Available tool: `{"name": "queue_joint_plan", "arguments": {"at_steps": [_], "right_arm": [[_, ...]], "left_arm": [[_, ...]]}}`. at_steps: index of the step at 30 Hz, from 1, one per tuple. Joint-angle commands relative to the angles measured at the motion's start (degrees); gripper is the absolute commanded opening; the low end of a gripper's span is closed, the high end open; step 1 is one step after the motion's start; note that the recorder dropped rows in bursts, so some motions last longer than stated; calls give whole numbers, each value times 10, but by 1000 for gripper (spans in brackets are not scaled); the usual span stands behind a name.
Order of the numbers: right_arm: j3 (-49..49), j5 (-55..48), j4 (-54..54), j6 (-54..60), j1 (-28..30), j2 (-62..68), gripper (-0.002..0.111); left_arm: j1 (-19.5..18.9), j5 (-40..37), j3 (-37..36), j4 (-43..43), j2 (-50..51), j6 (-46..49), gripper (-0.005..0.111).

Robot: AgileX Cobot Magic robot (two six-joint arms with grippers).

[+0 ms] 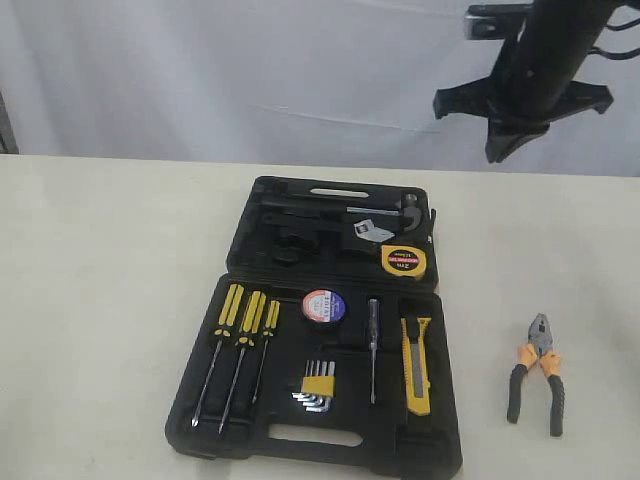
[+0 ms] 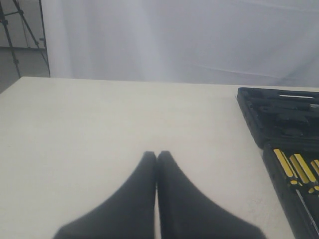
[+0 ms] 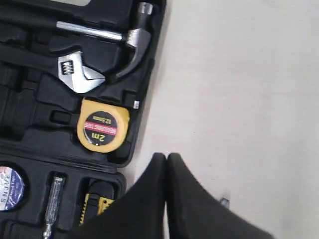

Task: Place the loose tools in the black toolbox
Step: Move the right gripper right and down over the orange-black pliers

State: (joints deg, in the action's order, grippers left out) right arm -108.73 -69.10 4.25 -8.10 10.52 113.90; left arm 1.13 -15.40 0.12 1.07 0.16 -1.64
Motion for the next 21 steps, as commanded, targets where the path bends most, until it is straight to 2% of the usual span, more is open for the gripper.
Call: {"name": "queue_joint_plan", "arguments": {"at_steps": [1, 4, 14, 21], "right_arm": [[51, -9, -2, 6, 34, -32, -1], [122, -9, -12, 6, 51, -63, -1], [406, 125, -53, -11, 60, -197, -1], [504, 183, -16, -11, 60, -201, -1]], "left_arm": [[1, 0, -1, 1, -2, -1, 0], [1, 0, -1, 1, -2, -1, 0], [1, 0, -1, 1, -2, -1, 0], [1, 0, -1, 1, -2, -1, 0]]}}
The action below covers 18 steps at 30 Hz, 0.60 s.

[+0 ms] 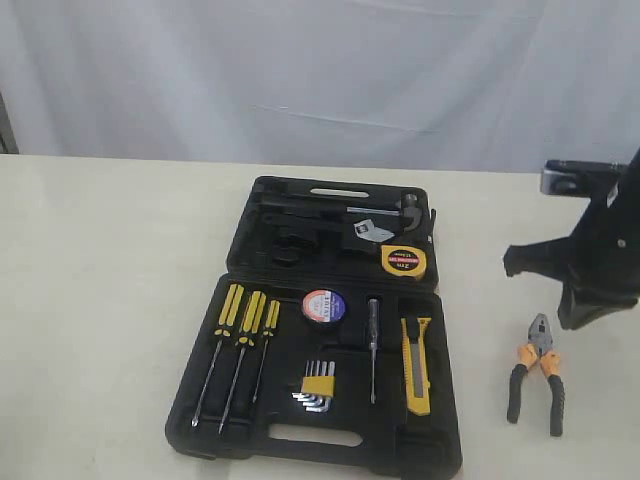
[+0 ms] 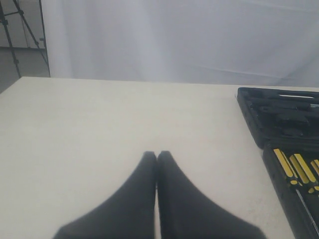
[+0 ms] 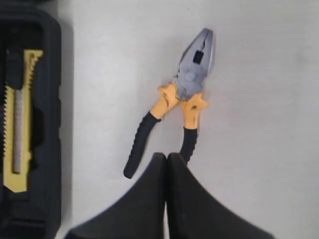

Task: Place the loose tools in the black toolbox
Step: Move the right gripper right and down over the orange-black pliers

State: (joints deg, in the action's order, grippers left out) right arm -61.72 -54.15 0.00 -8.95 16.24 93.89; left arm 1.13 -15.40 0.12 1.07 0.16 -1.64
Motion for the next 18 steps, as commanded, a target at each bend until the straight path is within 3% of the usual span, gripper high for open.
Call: {"name": "queue_joint_plan", "arguments": {"at_steps": [1, 6, 12, 18], "right_arm": [[42, 44, 35, -3, 3, 1, -1], [66, 88, 86, -46, 3, 11, -1], [66, 171, 74, -50, 3, 11, -1], [-4, 187, 61, -47, 3, 101, -1]], "left_arm": [[1, 0, -1, 1, -2, -1, 0], [1, 0, -1, 1, -2, -1, 0], [1, 0, -1, 1, -2, -1, 0], [1, 0, -1, 1, -2, -1, 0]]}}
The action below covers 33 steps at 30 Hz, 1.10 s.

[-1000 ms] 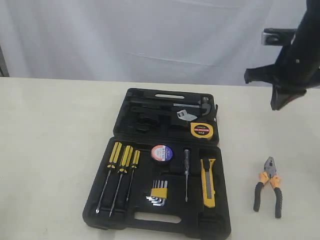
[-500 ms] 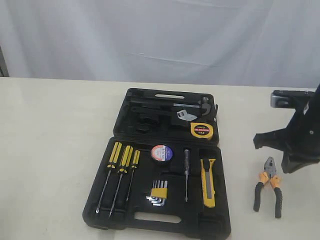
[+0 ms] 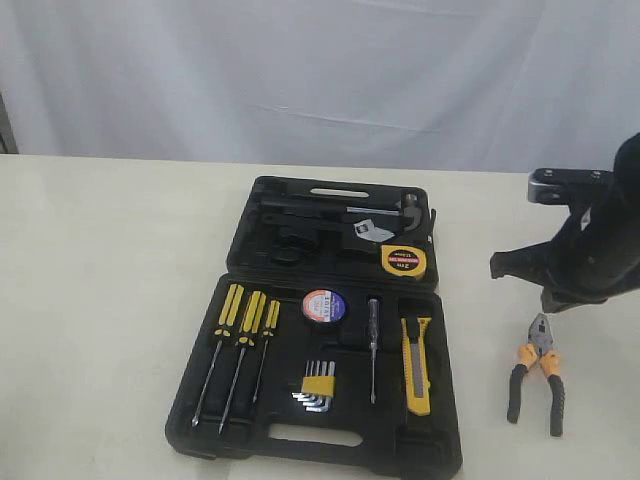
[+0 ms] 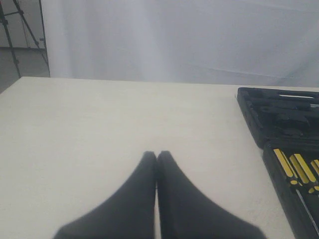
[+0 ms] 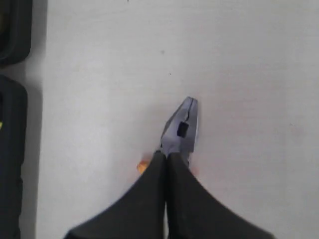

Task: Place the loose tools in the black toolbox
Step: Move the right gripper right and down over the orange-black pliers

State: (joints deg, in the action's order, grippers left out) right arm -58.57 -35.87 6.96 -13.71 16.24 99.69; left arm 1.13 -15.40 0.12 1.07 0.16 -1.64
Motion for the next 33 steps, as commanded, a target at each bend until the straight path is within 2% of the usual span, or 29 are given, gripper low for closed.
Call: {"name": "queue_joint_plan", "arguments": {"at_steps": [1, 6, 22, 33], "right_arm": [[-57, -6, -8, 0, 2, 64, -1], [-109, -15, -15, 9, 2, 112, -1], [-107, -21, -28, 24, 2, 147, -1], [-107, -51, 24, 10, 3, 147, -1]], "left_arm": [[1, 0, -1, 1, -2, -1, 0], [1, 0, -1, 1, -2, -1, 0], [1, 0, -1, 1, -2, -1, 0], [1, 0, -1, 1, -2, -1, 0]]}}
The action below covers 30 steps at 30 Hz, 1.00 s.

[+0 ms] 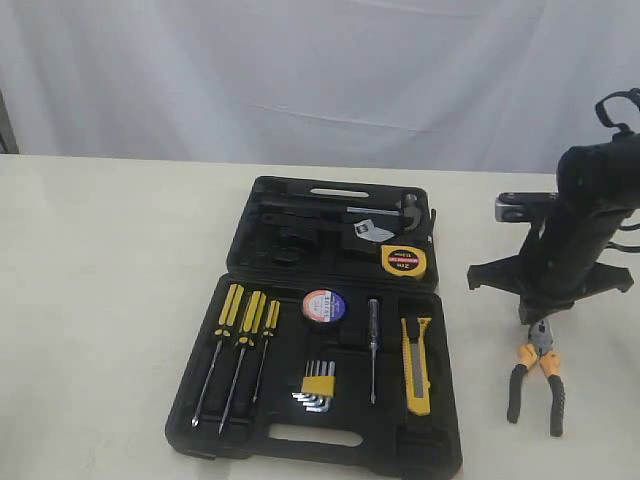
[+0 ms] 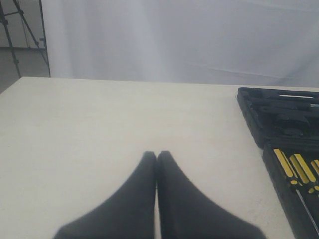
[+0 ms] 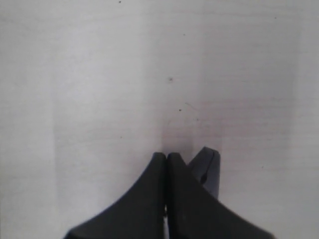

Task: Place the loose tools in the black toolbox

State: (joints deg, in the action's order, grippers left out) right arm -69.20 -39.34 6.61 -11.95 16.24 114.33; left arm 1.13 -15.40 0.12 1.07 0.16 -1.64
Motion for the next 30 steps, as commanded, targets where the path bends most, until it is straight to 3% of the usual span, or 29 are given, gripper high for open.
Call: {"name": "queue_joint_plan", "arguments": {"at_steps": [1, 15, 21, 24, 30], "right_arm": [[-1, -20, 35, -13, 3, 1, -1], [-1, -123, 93, -46, 3, 1, -1], [62, -74, 13, -12, 3, -9, -1], [81, -42, -121, 75, 2, -14, -1], [80, -32, -126, 85, 3, -39, -1]], "left_arm": [[1, 0, -1, 1, -2, -1, 0], [1, 0, -1, 1, -2, -1, 0], [1, 0, -1, 1, -2, -1, 0], [1, 0, -1, 1, -2, -1, 0], [1, 0, -1, 1, -2, -1, 0]]}}
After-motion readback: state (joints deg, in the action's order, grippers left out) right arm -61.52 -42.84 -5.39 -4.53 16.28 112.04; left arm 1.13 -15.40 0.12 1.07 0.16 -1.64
